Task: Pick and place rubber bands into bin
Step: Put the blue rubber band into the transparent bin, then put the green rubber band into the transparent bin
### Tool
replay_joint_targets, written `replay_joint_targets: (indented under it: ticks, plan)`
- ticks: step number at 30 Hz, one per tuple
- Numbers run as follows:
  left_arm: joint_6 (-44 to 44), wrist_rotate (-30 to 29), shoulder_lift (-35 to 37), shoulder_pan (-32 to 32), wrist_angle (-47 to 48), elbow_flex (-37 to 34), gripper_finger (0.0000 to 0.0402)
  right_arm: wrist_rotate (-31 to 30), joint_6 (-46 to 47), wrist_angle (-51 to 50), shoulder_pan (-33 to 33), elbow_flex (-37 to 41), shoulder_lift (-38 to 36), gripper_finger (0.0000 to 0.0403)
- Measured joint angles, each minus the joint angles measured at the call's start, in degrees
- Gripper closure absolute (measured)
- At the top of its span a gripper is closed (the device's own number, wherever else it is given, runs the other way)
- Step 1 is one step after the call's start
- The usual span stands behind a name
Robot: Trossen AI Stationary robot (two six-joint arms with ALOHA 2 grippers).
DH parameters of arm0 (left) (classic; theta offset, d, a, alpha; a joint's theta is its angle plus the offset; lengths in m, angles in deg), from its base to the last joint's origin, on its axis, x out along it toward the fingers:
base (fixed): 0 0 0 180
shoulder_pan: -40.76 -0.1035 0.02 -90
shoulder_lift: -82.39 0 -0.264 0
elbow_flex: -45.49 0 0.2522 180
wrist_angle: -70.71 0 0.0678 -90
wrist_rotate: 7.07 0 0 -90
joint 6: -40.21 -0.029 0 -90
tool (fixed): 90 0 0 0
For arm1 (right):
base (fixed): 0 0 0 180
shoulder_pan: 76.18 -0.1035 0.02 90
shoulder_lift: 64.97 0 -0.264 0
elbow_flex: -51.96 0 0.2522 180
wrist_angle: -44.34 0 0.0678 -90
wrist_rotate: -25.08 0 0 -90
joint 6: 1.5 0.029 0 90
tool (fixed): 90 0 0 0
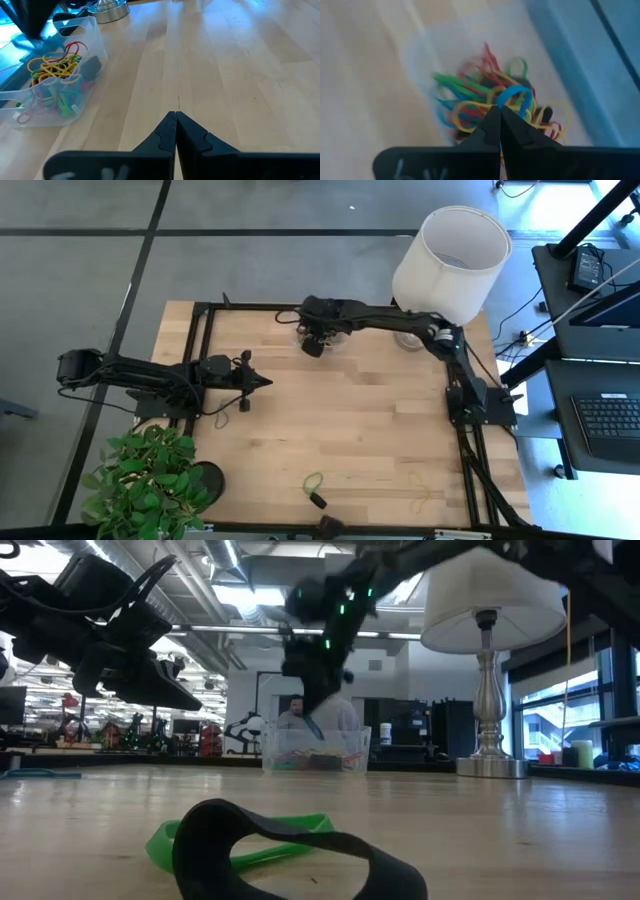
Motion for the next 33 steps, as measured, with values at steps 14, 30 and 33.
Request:
replay_joint_targets:
  ticks: [14,30,33]
  plan:
    - [0.00,0.02,0.00,-0.02,0.11,0.00,0.0398,0.26,4.59,-3.33,3.66,0.42,4.18,0.0318]
    - [0.00,0.00,0.00,0.00,0.04,0.00,0.0399,-0.24,7.50,-11.35,1.88,0.37,-2.10,0.0250]
    - [0.00,-0.87,0.00,0.22,0.00,0.00,0.0399,-0.38,7.82,-17.05,-0.10,0.37,-3.63,0.0251]
